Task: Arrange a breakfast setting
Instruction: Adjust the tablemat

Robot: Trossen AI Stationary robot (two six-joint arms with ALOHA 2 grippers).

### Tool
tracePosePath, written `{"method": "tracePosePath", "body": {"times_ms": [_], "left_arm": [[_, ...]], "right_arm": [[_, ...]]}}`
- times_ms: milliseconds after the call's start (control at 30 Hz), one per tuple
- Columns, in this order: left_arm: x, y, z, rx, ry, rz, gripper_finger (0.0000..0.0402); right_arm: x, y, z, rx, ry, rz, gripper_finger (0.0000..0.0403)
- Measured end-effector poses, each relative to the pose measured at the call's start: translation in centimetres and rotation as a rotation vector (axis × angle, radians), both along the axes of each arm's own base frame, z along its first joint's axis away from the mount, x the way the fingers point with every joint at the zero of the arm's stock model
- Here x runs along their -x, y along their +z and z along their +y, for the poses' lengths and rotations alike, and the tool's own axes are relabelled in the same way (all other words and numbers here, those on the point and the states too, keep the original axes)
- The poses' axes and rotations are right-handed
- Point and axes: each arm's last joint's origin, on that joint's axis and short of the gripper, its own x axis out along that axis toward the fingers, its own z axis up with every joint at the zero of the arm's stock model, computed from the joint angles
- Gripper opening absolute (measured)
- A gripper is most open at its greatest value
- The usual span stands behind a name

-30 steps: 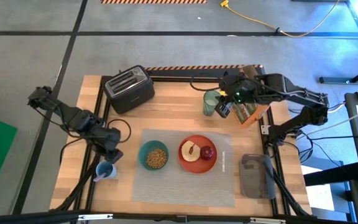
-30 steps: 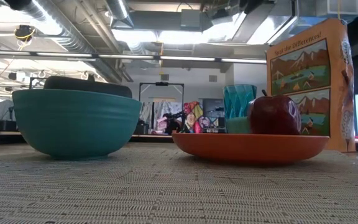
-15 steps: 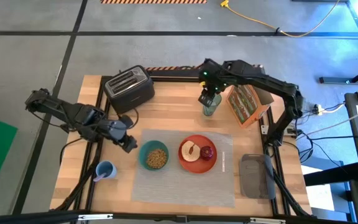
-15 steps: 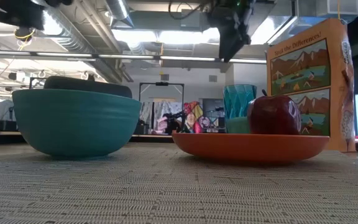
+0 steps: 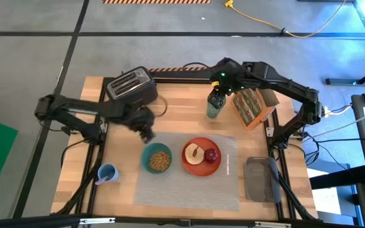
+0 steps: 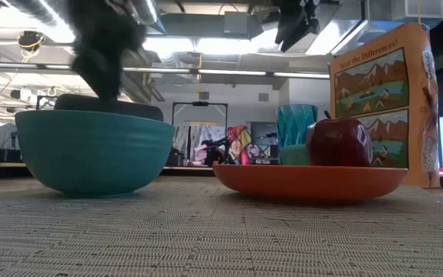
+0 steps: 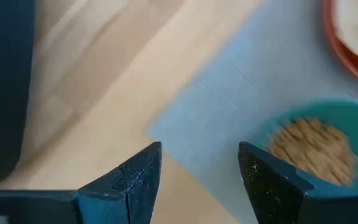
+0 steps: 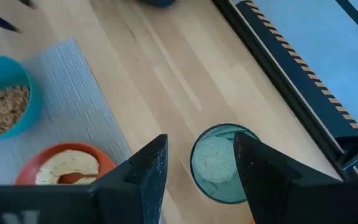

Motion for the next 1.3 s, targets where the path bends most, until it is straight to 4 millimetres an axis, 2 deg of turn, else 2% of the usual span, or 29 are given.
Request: {"method": "tracePosePath", "body": {"times_ms": [200, 400, 567, 733, 933, 1067, 1300], "left_arm": [[-3.0, -4.5, 3.8, 0.09, -0.021, 0.137, 0.0176], [-4.1, -7.3, 4.8, 0.164, -0.004, 0.215, 0.0116], [-4.8, -8.8, 4.4, 0.148, -0.024, 0.256, 0.0084], [-5.2, -10.2, 3.5, 0.143, -0.048, 0.282, 0.0066], [-3.4, -12.6, 2.2, 0.178, 0.01, 0.313, 0.0046], [-2.9, -13.0, 1.5, 0.179, 0.014, 0.326, 0.0036], [-2.4, -12.7, -0.1, 0.193, -0.007, 0.356, 0.0023]], "right_arm": [[1.5, 0.9, 0.6, -0.023, -0.067, -0.018, 0.0175], [3.0, 1.7, 2.8, 0.058, -0.137, 0.028, 0.0175], [3.6, 2.1, 4.1, 0.111, -0.166, 0.021, 0.0175], [3.7, 2.3, 4.5, 0.126, -0.174, 0.009, 0.0175], [3.7, 2.3, 4.5, 0.126, -0.175, 0.008, 0.0175], [3.6, 2.3, 4.5, 0.127, -0.176, 0.001, 0.0175], [3.6, 2.4, 4.5, 0.127, -0.176, -0.003, 0.0175]]}}
